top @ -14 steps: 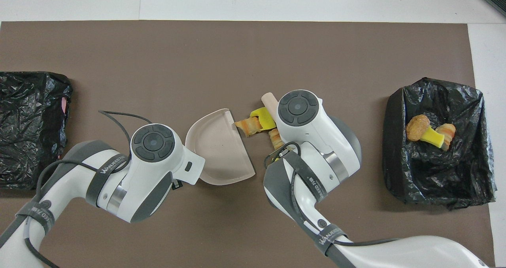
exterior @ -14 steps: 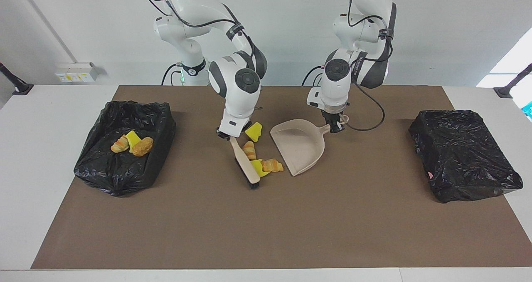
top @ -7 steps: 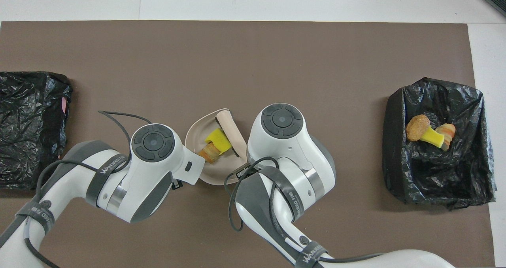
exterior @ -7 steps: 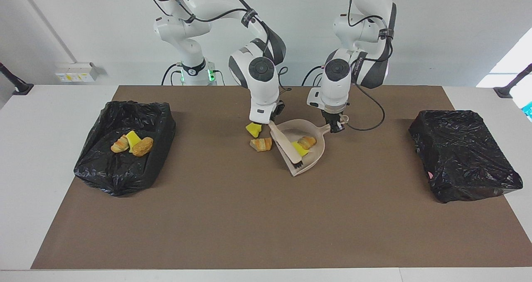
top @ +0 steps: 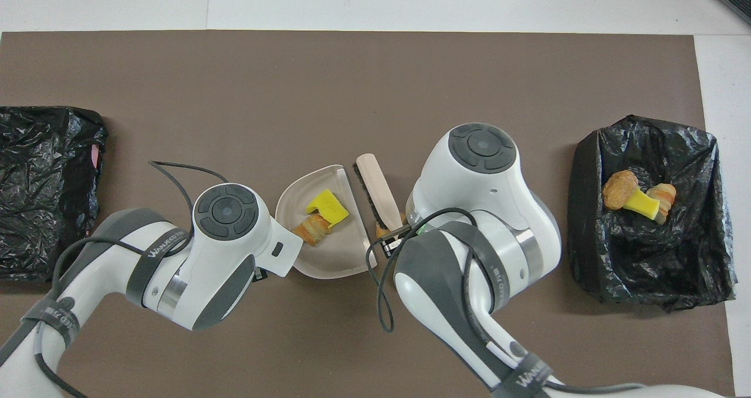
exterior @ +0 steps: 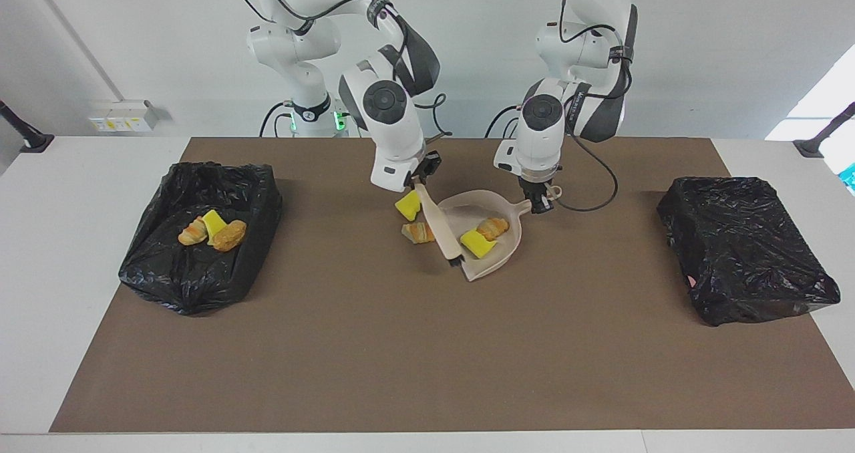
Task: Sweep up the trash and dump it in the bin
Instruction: 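Sweep the remaining sponge and bread toward the dustpan with the right gripper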
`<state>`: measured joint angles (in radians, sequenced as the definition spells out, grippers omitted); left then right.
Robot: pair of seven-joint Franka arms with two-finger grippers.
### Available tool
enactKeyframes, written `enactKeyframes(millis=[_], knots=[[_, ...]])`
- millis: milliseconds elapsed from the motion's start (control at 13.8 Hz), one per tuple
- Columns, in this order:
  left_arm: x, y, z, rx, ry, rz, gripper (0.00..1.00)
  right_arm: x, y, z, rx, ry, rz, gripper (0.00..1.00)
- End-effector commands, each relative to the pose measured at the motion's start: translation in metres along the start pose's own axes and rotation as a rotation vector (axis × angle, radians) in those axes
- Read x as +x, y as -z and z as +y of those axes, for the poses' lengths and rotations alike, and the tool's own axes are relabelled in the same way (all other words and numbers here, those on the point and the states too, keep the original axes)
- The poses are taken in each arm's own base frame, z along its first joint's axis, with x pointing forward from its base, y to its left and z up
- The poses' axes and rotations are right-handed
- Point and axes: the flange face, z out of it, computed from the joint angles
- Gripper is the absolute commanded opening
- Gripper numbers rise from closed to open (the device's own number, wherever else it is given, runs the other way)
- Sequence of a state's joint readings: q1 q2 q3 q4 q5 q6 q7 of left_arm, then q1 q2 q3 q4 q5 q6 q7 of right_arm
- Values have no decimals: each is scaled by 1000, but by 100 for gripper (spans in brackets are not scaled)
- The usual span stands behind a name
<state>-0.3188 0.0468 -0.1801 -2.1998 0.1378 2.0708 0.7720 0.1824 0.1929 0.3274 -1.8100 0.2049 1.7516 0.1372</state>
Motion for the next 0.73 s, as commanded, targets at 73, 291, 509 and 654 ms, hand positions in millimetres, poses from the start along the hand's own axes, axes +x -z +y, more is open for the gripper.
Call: enactKeyframes(millis=[73, 291, 509, 654], knots=[[-6, -1, 7, 7, -109, -18, 0, -44, -4, 7, -54, -196, -35, 0], [-4, -1, 8, 7, -171, -19, 0, -83, -43, 34, -102, -264, -22, 0], [-3, -1, 8, 14, -172, -13, 0, -121, -77, 49, -119, -301, 41, 0], [-2, 0, 8, 18, -171, -9, 0, -121, -80, 51, -121, -304, 36, 0]])
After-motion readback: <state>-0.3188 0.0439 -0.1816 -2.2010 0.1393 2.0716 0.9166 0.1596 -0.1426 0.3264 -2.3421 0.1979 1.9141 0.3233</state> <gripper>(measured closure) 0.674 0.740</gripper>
